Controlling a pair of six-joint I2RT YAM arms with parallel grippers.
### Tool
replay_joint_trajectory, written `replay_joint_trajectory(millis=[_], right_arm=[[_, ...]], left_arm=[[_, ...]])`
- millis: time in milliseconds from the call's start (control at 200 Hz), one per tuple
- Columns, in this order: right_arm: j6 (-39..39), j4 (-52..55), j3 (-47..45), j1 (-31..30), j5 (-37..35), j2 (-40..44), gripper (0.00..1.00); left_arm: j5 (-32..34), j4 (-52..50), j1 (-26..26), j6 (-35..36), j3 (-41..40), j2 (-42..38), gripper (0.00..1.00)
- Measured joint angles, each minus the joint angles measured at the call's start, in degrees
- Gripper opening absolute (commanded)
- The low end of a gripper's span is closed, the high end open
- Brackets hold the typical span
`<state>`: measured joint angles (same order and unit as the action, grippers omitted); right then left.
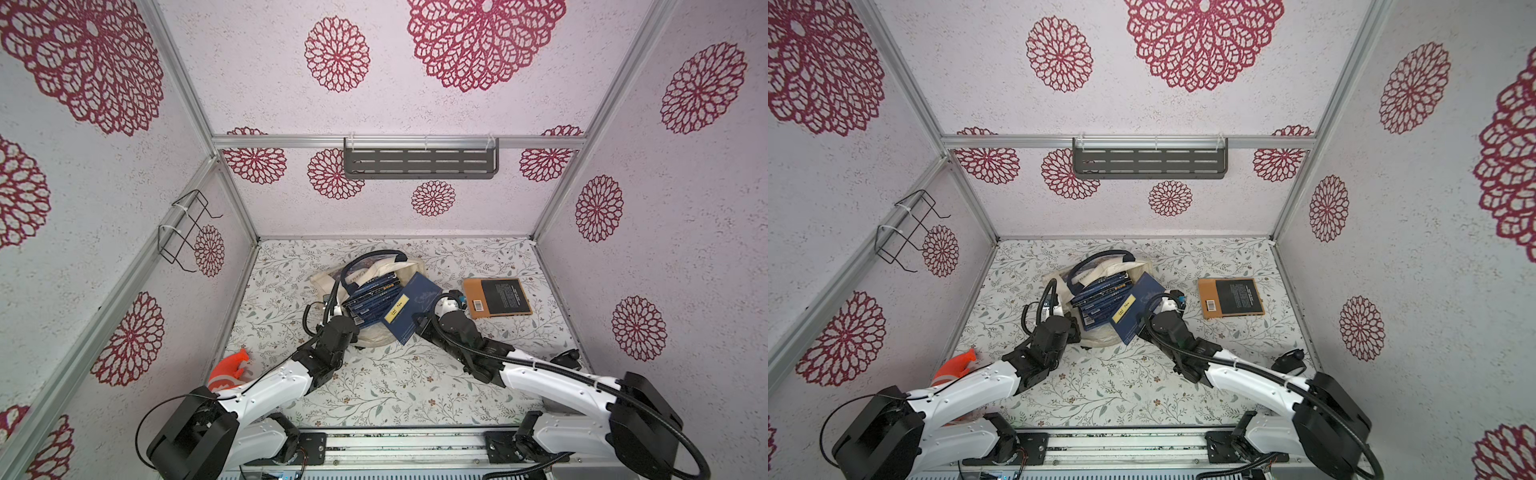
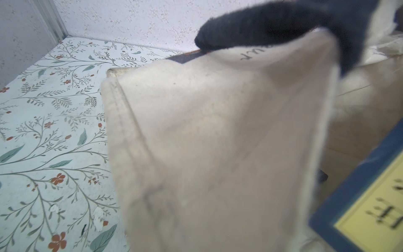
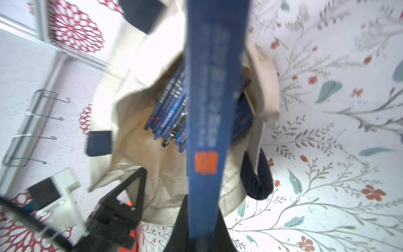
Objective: Take out the books from the canvas bag
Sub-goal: Pick up the book from the canvas bag, then place the book on the book.
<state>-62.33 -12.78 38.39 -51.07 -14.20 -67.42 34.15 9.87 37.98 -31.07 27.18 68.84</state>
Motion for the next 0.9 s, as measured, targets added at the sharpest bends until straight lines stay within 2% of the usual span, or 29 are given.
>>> replay_joint_trajectory(millis=[240,455,640,901], right_arm=[[8.0,3.3,-1.1,2.8,-6.6,15.5,0.00],[10.3,5.9,-3.3,15.6,-9.8,24.9,0.00],[10.0,6.1,-6.0,26.1,-6.7,23.4,0.00],[5.2,-3.1,-11.1,40.9,5.6,12.5,0.00]], left_arm=[[0.0,-0.5,0.2,0.0,0.1,0.2,0.00],[0.1,-0.6,0.3,0.0,0.1,0.2,0.00],[0.2,-0.6,0.3,0.0,0.1,0.2,0.00],[0.7,-0.7,0.4,0.2,0.1,0.2,0.00]])
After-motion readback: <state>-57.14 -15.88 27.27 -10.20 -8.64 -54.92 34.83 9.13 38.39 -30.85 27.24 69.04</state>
